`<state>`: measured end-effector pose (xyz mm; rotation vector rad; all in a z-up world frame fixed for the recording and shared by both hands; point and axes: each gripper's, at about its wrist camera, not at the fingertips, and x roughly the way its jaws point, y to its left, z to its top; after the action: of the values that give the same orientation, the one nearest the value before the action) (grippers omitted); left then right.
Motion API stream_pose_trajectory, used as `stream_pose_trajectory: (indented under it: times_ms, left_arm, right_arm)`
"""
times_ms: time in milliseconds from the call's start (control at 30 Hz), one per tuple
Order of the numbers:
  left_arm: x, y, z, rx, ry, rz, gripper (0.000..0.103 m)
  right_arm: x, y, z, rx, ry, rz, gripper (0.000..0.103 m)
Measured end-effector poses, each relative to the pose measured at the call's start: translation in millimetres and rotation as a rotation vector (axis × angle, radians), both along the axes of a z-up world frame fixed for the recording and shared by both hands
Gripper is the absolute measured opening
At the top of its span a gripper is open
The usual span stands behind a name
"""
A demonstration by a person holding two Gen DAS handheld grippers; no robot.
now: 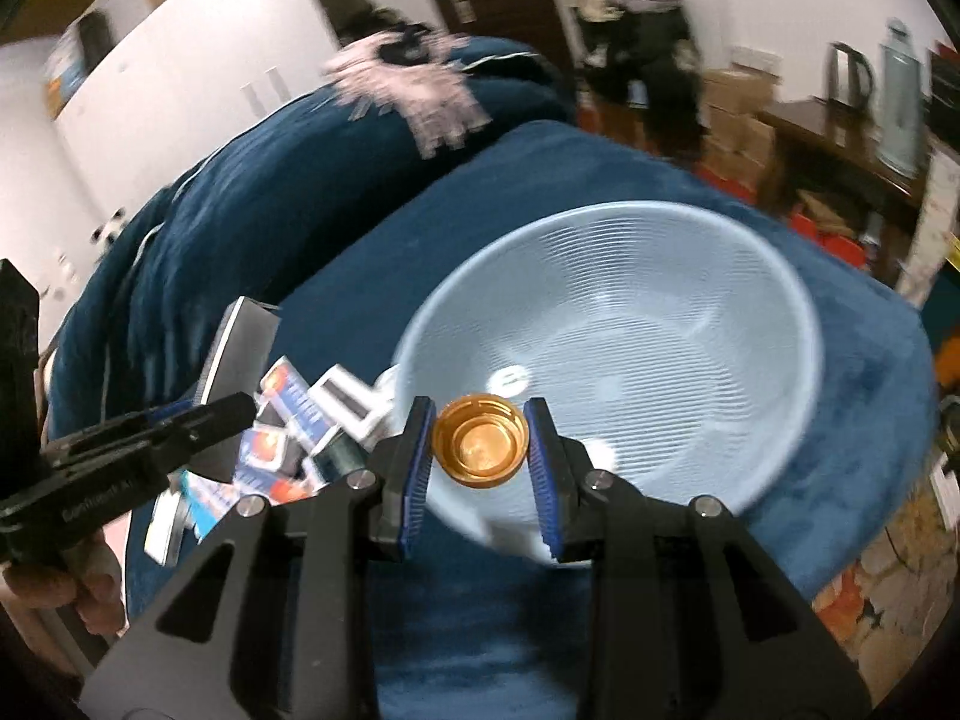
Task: Organize objects
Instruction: 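Carry the silver strip and gold cap into the colander, open both grippers, then move both grippers back over the pile of boxes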
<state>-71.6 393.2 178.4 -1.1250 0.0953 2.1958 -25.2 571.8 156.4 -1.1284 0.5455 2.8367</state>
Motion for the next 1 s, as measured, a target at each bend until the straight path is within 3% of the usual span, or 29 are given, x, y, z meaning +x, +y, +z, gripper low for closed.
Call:
stream_pose_trajectory:
  times_ms: [133,167,233,300,367,433,467,733,1000]
  left_arm:
    - [0,36,-4,-0.027,0.015,-0.05,0.028]
    - [-1,41,-6,-0.022,0.001,-0.06,0.033]
    - [1,47,-8,-0.033,-0.01,-0.066,0.085]
    - [2,44,-6,-0.025,0.003,-0.05,0.096]
    - [1,36,-4,-0.006,0.008,-0.034,0.099]
    - [2,25,-4,-0.024,0.017,-0.001,0.101]
    - [1,20,-6,-0.029,0.018,0.008,0.101]
    - [5,-39,-23,-0.066,-0.003,0.101,0.102]
    - [-5,-125,-24,-0.075,-0.018,0.219,0.102]
  right_arm:
    - [-1,21,3,-0.018,-0.014,-0.062,0.032]
    - [-3,26,2,-0.026,-0.019,-0.078,0.032]
    - [-7,34,-1,-0.043,-0.061,-0.106,0.035]
    - [-8,40,-4,-0.059,-0.097,-0.136,0.056]
    - [0,44,-3,-0.038,-0.077,-0.169,0.081]
    - [8,48,-3,-0.038,-0.06,-0.18,0.1]
    - [10,50,-3,-0.042,-0.057,-0.182,0.102]
    - [1,25,-3,-0.02,-0.059,-0.125,0.103]
    - [-19,-40,15,0.083,-0.039,0.047,0.103]
